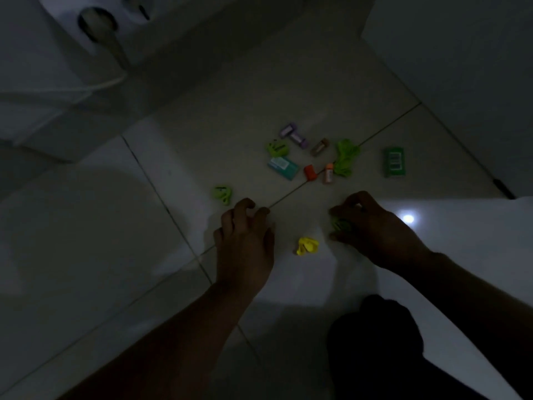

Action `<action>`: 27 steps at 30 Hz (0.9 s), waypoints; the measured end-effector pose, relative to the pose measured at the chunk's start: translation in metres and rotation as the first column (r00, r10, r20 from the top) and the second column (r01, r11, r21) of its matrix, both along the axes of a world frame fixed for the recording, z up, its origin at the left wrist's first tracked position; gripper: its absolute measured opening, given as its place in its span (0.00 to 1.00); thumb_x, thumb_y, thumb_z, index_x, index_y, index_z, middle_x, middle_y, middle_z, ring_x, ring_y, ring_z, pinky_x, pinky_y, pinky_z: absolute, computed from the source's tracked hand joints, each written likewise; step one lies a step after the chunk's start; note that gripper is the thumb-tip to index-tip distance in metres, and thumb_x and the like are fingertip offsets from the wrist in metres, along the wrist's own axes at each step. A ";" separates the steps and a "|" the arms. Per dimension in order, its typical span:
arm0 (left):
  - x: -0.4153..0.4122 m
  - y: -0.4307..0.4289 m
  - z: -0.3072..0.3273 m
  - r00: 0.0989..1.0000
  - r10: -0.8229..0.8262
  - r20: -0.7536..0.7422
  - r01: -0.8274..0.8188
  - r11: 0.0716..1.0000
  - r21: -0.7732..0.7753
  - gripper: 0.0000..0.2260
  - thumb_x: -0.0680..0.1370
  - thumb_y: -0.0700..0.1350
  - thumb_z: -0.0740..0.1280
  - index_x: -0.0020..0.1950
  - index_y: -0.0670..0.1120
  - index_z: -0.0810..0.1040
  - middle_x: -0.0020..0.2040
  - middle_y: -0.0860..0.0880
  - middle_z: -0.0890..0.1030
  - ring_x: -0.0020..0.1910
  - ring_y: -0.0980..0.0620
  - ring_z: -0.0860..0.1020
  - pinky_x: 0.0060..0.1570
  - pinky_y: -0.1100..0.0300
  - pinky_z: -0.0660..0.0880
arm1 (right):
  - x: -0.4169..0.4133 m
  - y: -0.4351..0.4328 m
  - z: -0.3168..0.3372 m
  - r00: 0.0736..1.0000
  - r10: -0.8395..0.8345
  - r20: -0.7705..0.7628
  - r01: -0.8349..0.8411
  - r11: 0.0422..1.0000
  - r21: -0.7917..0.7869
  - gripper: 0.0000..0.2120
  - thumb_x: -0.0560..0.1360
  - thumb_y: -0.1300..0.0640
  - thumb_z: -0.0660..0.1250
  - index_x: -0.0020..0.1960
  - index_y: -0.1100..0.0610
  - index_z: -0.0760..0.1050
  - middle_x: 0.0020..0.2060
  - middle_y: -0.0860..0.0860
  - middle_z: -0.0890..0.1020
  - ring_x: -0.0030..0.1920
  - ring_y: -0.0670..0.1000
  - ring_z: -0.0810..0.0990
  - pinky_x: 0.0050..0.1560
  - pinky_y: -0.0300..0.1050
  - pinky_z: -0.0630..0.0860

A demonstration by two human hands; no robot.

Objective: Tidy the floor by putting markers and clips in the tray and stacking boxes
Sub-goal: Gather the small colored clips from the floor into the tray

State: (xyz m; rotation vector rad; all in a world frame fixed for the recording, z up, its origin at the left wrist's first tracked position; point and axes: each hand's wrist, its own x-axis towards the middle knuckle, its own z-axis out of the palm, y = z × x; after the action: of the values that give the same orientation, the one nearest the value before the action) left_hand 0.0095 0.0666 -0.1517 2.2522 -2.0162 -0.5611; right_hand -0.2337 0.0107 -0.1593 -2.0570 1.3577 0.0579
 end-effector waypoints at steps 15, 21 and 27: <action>0.037 -0.042 -0.010 0.970 -0.036 -0.242 -0.009 0.983 -0.184 0.16 0.76 0.48 0.61 0.57 0.41 0.79 0.61 0.37 0.71 0.57 0.37 0.72 0.59 0.48 0.72 | 0.023 -0.028 0.015 0.989 -0.147 0.008 0.142 0.944 -0.298 0.17 0.78 0.53 0.63 0.65 0.55 0.73 0.64 0.58 0.69 0.43 0.55 0.79 0.40 0.50 0.79; 0.055 -0.062 -0.023 0.999 0.041 -0.016 -0.042 0.994 -0.101 0.16 0.78 0.51 0.61 0.61 0.46 0.77 0.67 0.38 0.69 0.61 0.32 0.69 0.59 0.44 0.70 | 0.032 -0.053 0.009 0.972 -0.141 -0.190 0.074 0.943 -0.323 0.18 0.79 0.56 0.61 0.69 0.54 0.69 0.72 0.58 0.65 0.62 0.64 0.72 0.51 0.59 0.77; 0.068 -0.064 -0.029 0.987 -0.036 -0.157 0.017 0.993 -0.120 0.17 0.76 0.46 0.66 0.61 0.40 0.77 0.52 0.37 0.78 0.50 0.36 0.76 0.53 0.49 0.75 | 0.030 -0.048 -0.003 0.974 -0.048 -0.221 -0.022 0.952 -0.306 0.19 0.80 0.61 0.58 0.70 0.59 0.67 0.68 0.62 0.67 0.60 0.64 0.70 0.49 0.55 0.75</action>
State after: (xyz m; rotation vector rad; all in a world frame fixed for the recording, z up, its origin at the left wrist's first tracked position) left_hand 0.0773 0.0024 -0.1804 2.0465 -1.9509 -0.5862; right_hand -0.2041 -0.0372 -0.1624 -2.3565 1.6028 0.0816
